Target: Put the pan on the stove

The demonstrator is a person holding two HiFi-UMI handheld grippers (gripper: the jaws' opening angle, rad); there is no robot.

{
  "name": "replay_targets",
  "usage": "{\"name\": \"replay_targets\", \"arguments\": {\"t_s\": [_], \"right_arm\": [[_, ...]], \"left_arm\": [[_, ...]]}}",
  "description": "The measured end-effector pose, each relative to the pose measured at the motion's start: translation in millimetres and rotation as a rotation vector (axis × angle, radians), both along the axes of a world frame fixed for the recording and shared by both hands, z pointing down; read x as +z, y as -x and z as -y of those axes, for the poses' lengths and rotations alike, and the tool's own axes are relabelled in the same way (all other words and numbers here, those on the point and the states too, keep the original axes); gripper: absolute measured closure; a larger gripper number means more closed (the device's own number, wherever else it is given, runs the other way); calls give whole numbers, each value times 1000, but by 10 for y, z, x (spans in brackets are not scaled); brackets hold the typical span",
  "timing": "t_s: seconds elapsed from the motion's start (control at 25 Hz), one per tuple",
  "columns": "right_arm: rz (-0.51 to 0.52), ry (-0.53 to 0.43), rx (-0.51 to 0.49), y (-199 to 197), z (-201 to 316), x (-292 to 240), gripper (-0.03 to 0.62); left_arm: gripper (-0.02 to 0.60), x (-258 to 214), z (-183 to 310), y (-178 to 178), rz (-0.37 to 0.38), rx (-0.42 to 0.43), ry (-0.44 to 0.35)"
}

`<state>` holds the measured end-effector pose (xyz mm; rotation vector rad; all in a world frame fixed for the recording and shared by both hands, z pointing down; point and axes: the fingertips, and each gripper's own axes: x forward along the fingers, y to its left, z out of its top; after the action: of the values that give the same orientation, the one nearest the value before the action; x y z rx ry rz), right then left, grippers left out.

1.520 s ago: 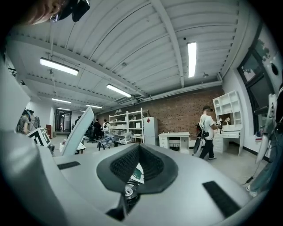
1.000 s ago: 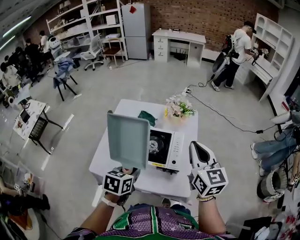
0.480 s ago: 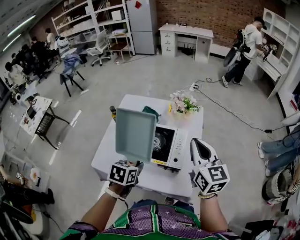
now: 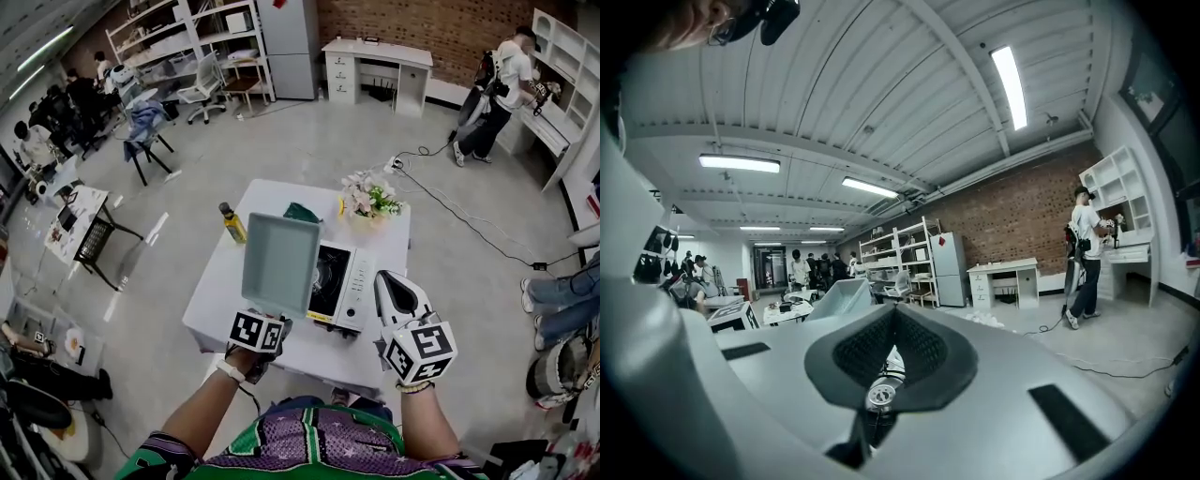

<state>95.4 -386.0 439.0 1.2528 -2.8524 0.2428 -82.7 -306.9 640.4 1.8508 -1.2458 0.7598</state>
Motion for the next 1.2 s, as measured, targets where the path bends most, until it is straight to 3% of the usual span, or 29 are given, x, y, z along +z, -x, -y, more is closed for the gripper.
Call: {"name": "replay_targets", "arguments": {"t_s": [0.28, 0.76, 1.2], "right_arm": [[-20, 17, -21, -21, -30, 137, 592], [-28, 30, -33, -67, -28, 210, 592], [-22, 53, -36, -42, 3, 268, 592]], "left_arm": [[508, 250, 110, -18, -30, -17, 69], [508, 650, 235, 100, 98, 35, 187], [508, 962, 223, 122, 97, 54, 340]]}}
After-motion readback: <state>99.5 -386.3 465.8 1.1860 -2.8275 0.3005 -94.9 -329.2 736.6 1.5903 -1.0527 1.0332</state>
